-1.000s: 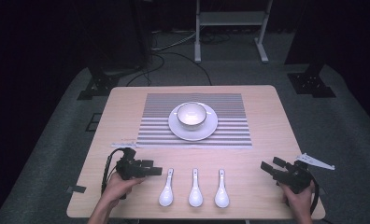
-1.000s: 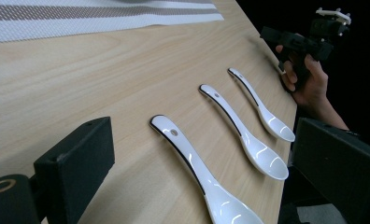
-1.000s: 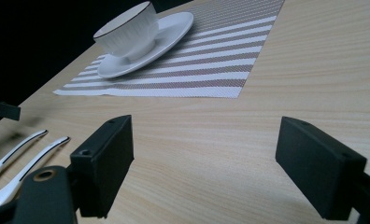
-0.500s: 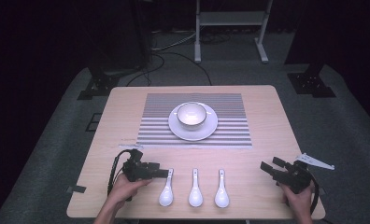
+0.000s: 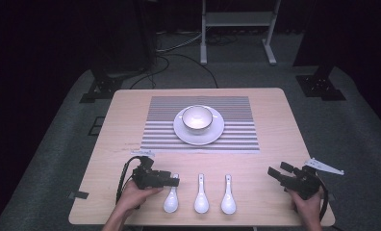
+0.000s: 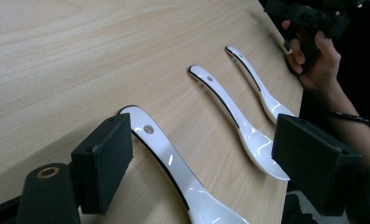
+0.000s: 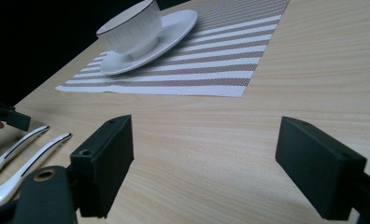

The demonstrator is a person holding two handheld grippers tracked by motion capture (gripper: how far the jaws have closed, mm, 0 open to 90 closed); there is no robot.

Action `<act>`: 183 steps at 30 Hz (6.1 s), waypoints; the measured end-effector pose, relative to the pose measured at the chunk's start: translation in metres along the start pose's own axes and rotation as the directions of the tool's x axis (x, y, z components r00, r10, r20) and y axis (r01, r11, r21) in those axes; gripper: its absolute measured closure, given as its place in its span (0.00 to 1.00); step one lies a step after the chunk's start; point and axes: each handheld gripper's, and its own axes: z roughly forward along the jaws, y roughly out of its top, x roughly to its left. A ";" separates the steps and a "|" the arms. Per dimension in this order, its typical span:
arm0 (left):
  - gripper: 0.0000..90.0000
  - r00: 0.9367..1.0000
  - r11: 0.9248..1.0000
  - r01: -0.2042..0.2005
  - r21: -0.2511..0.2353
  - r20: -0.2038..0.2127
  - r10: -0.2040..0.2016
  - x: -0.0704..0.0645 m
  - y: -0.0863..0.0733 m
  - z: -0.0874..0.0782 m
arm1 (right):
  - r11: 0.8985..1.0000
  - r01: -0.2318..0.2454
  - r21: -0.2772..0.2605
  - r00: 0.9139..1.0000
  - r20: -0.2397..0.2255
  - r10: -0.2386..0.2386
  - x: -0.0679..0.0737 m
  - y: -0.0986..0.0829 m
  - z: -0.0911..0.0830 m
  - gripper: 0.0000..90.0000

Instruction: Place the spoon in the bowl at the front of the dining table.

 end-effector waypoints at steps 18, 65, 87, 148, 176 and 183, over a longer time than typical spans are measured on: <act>0.47 0.993 0.997 -0.060 0.052 -0.103 0.065 -0.006 0.001 0.016 | 1.000 0.016 0.003 1.000 0.006 -0.016 0.001 0.000 0.000 0.20; 0.94 0.994 0.990 -0.101 0.096 -0.037 0.105 -0.022 0.052 -0.002 | 1.000 0.023 0.003 1.000 0.008 -0.023 0.002 0.000 0.001 0.20; 0.94 0.999 1.000 -0.022 -0.015 0.037 0.023 -0.012 0.096 -0.006 | 1.000 0.019 0.004 1.000 0.005 -0.019 0.001 0.000 0.001 0.20; 0.94 0.989 0.974 0.150 -0.172 0.045 -0.144 0.038 0.194 0.012 | 1.000 0.010 -0.005 1.000 -0.009 -0.010 0.000 0.000 0.001 0.20; 0.94 0.984 0.961 0.173 -0.216 0.003 -0.177 0.046 0.242 0.028 | 1.000 0.014 -0.004 1.000 -0.021 -0.014 0.000 0.001 0.001 0.20; 0.94 0.979 0.949 0.191 -0.253 -0.023 -0.203 0.054 0.241 0.035 | 1.000 0.015 -0.003 1.000 -0.024 -0.015 0.000 0.001 0.001 0.20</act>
